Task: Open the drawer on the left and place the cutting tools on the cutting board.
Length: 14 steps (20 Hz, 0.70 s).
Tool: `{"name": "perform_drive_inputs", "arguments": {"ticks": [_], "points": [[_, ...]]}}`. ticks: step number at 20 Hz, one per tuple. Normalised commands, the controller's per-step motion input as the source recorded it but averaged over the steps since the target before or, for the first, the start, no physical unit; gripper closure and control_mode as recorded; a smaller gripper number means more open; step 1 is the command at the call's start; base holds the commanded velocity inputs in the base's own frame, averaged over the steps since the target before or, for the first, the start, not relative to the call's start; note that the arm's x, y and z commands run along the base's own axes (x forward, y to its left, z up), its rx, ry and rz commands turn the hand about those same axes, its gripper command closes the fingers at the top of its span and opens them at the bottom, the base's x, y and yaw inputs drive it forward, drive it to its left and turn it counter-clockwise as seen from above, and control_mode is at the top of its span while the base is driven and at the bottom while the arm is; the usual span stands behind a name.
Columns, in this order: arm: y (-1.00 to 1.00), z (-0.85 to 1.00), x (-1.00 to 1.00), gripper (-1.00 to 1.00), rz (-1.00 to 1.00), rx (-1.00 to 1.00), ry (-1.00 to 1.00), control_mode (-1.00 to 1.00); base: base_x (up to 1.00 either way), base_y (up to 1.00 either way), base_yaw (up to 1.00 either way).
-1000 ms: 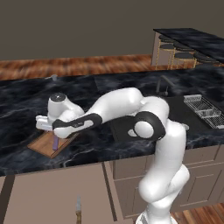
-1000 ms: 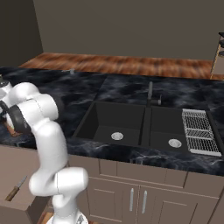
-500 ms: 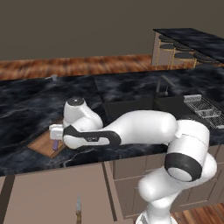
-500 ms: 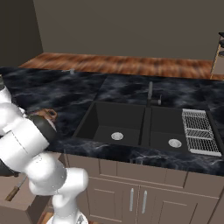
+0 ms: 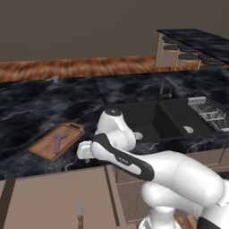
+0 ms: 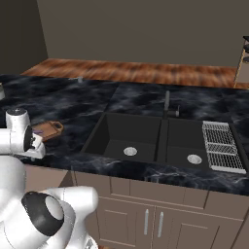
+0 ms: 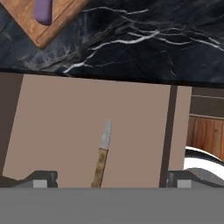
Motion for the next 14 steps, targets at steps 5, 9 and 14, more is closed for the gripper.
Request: {"name": "perform_drive_inputs", "arguments": {"ticks": [5, 9, 14], "points": [[0.06, 0.02, -0.23, -1.00, 0.04, -0.03, 0.12, -1.00, 0.00, 0.00, 0.00], [0.19, -0.08, -0.11, -1.00, 0.00, -0.03, 0.03, -1.00, 0.00, 0.00, 0.00], [0.09, -0.35, -0.56, -1.00, 0.00, -0.09, 0.04, -1.00, 0.00, 0.00, 0.00]]}}
